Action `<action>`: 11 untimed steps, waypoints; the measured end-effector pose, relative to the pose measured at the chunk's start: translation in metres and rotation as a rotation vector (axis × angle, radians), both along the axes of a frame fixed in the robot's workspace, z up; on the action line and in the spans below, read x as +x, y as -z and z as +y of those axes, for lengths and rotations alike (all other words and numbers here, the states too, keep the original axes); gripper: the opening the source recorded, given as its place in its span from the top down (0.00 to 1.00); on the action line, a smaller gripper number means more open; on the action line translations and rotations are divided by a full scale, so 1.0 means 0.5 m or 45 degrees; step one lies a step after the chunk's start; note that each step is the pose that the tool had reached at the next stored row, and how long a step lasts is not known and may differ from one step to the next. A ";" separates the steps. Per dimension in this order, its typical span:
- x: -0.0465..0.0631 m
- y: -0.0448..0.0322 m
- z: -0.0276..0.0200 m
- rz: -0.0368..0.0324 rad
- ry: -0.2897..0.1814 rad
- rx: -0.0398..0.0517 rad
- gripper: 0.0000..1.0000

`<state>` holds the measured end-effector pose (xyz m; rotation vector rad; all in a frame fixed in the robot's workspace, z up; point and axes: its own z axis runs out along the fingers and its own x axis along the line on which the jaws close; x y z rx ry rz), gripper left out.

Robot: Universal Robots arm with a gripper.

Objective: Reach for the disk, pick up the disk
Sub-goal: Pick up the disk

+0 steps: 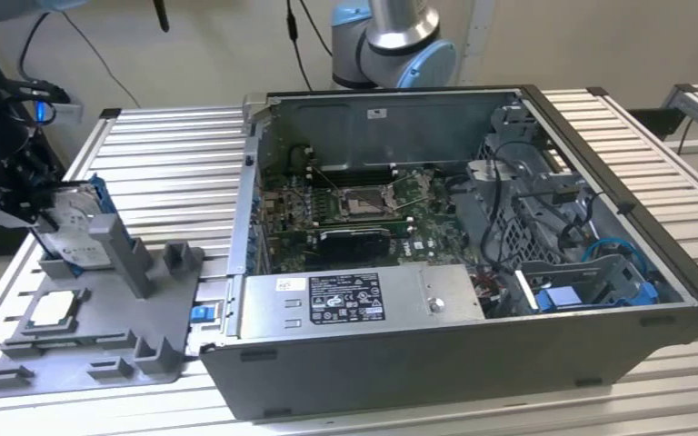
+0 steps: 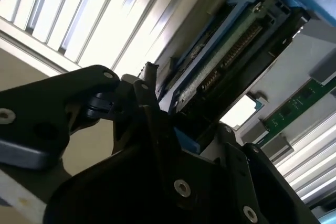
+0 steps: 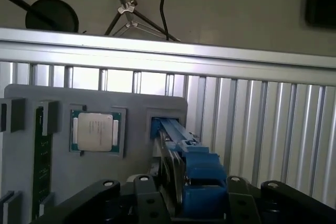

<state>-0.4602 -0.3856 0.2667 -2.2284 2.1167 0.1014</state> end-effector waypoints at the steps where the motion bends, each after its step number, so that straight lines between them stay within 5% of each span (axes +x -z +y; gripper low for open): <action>1: 0.000 0.000 0.0001 -0.0003 0.000 0.001 1.00; 11: 0.000 0.000 0.0002 -0.0003 0.000 0.000 1.00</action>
